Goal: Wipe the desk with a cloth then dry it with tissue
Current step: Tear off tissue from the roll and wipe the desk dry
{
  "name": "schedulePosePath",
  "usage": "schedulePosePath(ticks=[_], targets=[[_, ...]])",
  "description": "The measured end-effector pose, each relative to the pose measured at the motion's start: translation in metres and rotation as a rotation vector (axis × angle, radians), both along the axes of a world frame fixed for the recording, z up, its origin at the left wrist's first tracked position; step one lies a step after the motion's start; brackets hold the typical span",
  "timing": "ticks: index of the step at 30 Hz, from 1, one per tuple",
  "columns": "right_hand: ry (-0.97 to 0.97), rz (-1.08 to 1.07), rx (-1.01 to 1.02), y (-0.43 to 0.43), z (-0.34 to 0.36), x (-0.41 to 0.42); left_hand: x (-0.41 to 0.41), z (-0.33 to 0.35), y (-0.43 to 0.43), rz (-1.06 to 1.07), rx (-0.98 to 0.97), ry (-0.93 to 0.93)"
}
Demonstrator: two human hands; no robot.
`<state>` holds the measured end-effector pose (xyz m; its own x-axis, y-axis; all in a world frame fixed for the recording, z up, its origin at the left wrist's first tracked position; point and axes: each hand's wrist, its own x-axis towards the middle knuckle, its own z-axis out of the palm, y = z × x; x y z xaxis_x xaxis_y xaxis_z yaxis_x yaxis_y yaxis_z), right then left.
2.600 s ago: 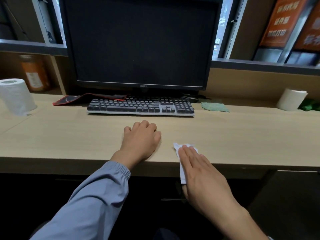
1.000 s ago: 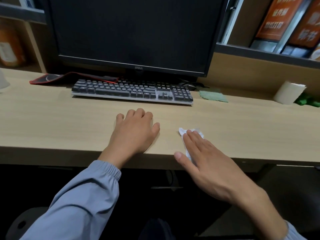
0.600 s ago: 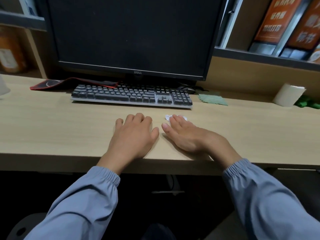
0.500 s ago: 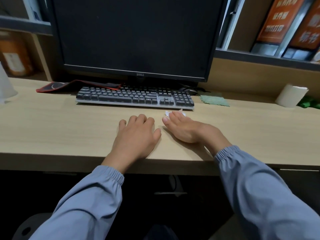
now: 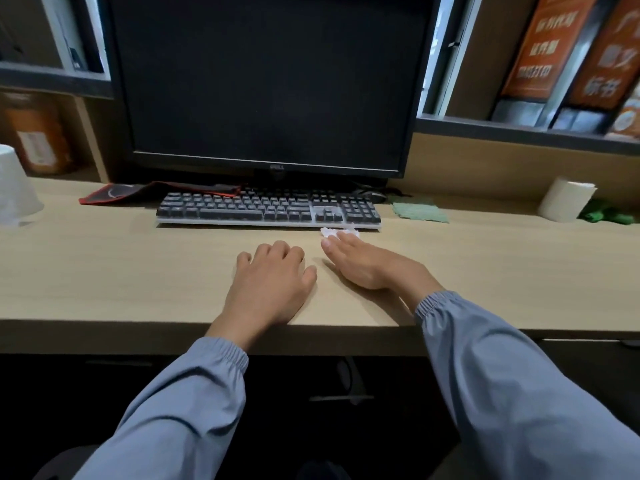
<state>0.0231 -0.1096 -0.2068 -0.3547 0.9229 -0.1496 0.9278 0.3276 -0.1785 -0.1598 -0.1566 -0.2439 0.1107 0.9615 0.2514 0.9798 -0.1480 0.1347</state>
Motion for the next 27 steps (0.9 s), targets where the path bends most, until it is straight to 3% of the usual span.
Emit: schedulePosePath(ticks=[9, 17, 27], targets=[[-0.034, -0.091, -0.038, 0.022, -0.001, -0.009, -0.003, 0.003, -0.001, -0.014, -0.011, -0.004], [-0.06, -0.254, -0.032, 0.029, 0.003, 0.04, -0.004, 0.003, -0.002, -0.044, -0.004, -0.039], [-0.026, -0.139, -0.053, -0.001, 0.007, 0.056, -0.004, 0.001, -0.002, -0.035, 0.015, -0.049]])
